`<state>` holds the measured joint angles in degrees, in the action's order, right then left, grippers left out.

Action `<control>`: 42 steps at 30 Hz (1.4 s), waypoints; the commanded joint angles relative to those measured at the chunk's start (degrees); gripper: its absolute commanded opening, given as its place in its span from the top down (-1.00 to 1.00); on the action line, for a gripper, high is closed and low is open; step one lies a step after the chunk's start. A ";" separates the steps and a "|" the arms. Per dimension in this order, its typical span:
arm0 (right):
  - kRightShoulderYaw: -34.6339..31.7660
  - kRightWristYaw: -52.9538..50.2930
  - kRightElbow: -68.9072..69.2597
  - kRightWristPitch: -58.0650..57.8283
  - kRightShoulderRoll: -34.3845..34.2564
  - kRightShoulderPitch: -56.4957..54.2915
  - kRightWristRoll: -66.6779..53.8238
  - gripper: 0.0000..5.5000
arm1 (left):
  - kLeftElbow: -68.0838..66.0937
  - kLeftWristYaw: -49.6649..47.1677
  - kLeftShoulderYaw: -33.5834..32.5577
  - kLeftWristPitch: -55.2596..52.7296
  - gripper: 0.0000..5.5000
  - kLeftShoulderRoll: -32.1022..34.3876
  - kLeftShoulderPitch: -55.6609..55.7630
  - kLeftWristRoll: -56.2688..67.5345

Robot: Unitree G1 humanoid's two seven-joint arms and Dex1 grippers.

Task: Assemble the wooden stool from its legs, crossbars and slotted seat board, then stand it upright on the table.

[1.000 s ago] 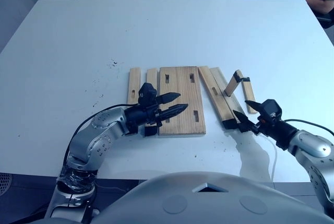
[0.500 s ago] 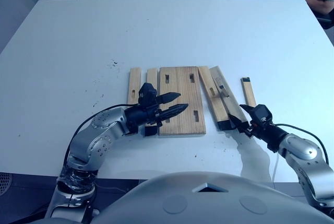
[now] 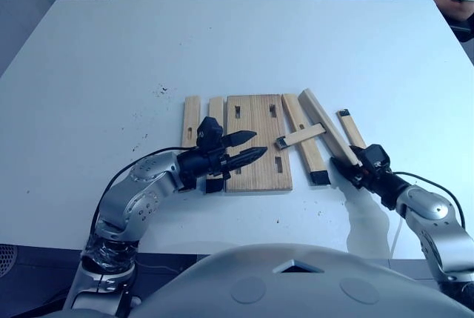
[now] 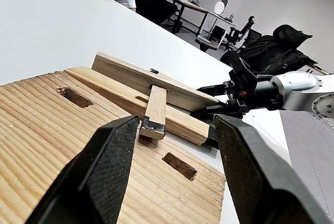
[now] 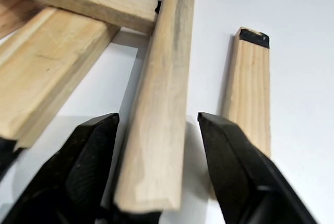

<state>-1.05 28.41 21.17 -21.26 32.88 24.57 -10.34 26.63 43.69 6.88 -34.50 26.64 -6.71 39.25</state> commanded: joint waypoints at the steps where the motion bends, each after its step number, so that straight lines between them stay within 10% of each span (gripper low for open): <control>1: 0.68 -0.02 -1.88 -2.34 -1.01 0.53 0.13 -0.01 | -0.60 -0.30 0.12 -0.70 0.03 0.56 1.34 -0.70; 17: -12.97 1.79 13.90 -5.00 -0.22 4.23 -9.11 -0.01 | -0.86 -0.92 -0.02 0.10 0.03 0.07 0.22 -1.29; 36: -3.27 3.95 1.25 0.23 -4.62 1.43 -5.24 -0.01 | -1.17 -1.07 0.63 0.24 0.03 0.15 0.58 -1.87; 42: -3.34 1.74 -3.03 1.36 -6.30 0.27 -3.77 0.30 | -0.87 -1.43 0.44 0.18 0.03 0.19 0.24 -1.82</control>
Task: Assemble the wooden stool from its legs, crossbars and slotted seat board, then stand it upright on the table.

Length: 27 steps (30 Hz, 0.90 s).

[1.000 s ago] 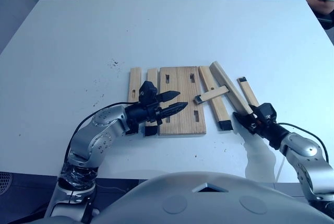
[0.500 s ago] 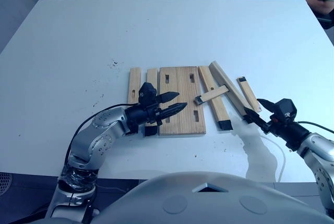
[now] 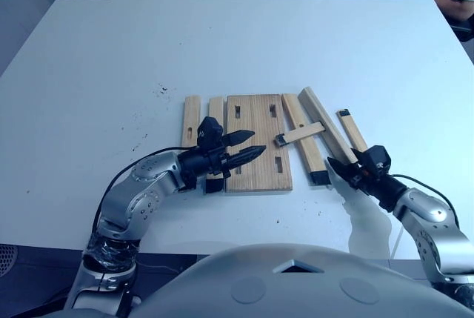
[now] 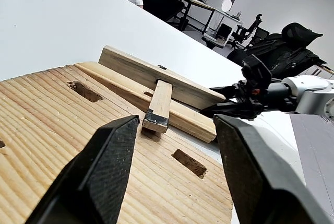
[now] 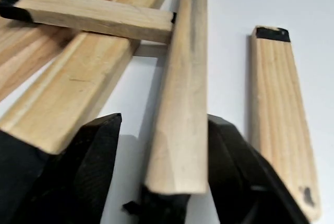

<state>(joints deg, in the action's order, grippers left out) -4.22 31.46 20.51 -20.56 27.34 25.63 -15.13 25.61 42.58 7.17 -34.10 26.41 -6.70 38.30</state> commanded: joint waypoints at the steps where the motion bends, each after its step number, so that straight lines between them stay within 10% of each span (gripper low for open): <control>1: -0.30 -1.58 -2.70 0.69 -0.97 -0.87 1.04 0.34 | 0.21 -0.36 0.09 -0.23 0.03 0.46 0.16 -0.84; 14: -7.10 -5.21 6.07 -11.42 -7.87 -3.43 -17.74 0.58 | -2.50 -0.07 -6.73 -0.95 0.03 1.45 2.45 2.90; 21: -15.33 -4.87 14.33 -22.93 -2.15 -6.83 -77.08 0.58 | -5.92 -0.50 -12.00 -3.50 0.03 -0.74 11.14 10.15; 27: -11.71 0.74 14.85 -26.83 6.37 -13.90 -96.74 0.58 | -5.63 -1.58 -14.53 -8.01 0.03 -5.84 18.71 28.37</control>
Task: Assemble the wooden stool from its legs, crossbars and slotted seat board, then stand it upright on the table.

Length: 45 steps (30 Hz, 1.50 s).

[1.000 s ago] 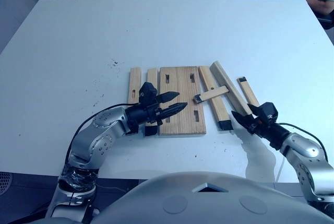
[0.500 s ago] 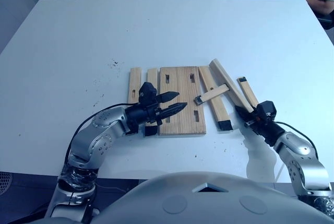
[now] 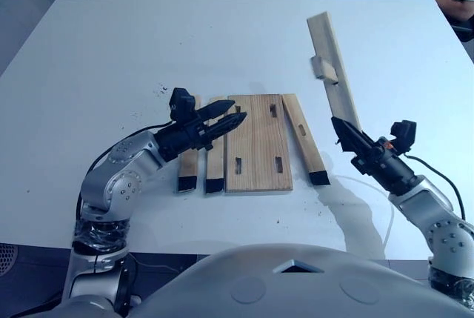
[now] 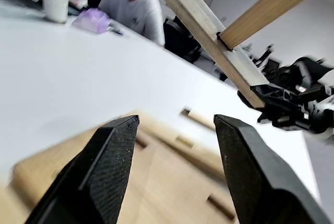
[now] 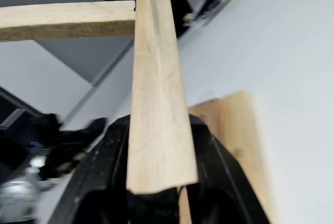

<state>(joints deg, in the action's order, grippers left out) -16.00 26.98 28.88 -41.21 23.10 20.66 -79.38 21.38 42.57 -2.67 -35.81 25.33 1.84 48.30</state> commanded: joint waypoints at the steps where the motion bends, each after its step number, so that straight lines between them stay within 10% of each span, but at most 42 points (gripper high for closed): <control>1: 0.86 5.84 6.23 -6.40 11.04 -10.68 -33.43 0.58 | -1.91 -2.04 -5.23 -6.70 0.03 -5.33 10.69 20.98; 7: 8.24 7.72 4.44 -8.64 11.31 -16.98 -33.62 0.58 | -4.51 -4.59 -6.86 -8.68 -0.26 -8.35 11.28 32.70; 39: 19.54 25.98 -5.93 -22.32 25.02 -23.25 -33.62 0.58 | 14.02 -2.75 2.51 -6.46 -0.27 -11.52 15.62 45.30; 45: 20.40 26.91 -6.12 -22.23 25.92 -23.20 -33.62 0.58 | 14.04 -0.41 3.22 -6.06 0.05 -10.26 15.13 44.23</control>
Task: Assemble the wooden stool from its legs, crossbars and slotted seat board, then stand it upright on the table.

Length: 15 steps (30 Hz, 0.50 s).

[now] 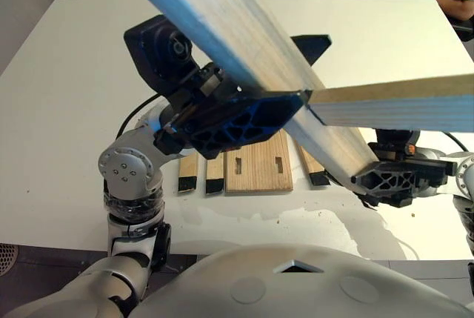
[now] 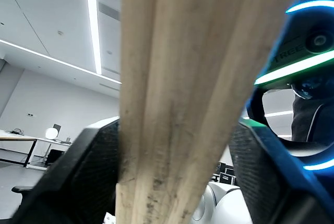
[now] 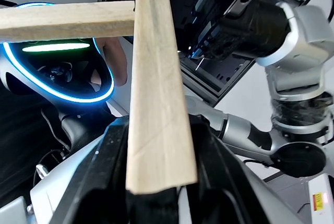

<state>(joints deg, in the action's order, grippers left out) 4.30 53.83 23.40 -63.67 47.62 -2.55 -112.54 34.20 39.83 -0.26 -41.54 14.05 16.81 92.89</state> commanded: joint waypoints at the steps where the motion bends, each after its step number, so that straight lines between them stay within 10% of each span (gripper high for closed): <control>1: 0.18 0.28 -0.58 0.22 1.64 0.12 -0.45 0.58 | 1.33 2.60 0.97 -0.30 0.07 1.15 0.17 -0.52; 15: -0.83 -10.30 -0.02 4.61 -3.24 1.56 -0.45 0.31 | 1.03 1.68 2.50 1.97 0.14 0.87 1.02 -0.70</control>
<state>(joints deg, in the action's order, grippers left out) 4.93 45.53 24.43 -60.68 44.81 -1.54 -113.56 34.00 40.93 1.07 -38.88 15.14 16.79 91.04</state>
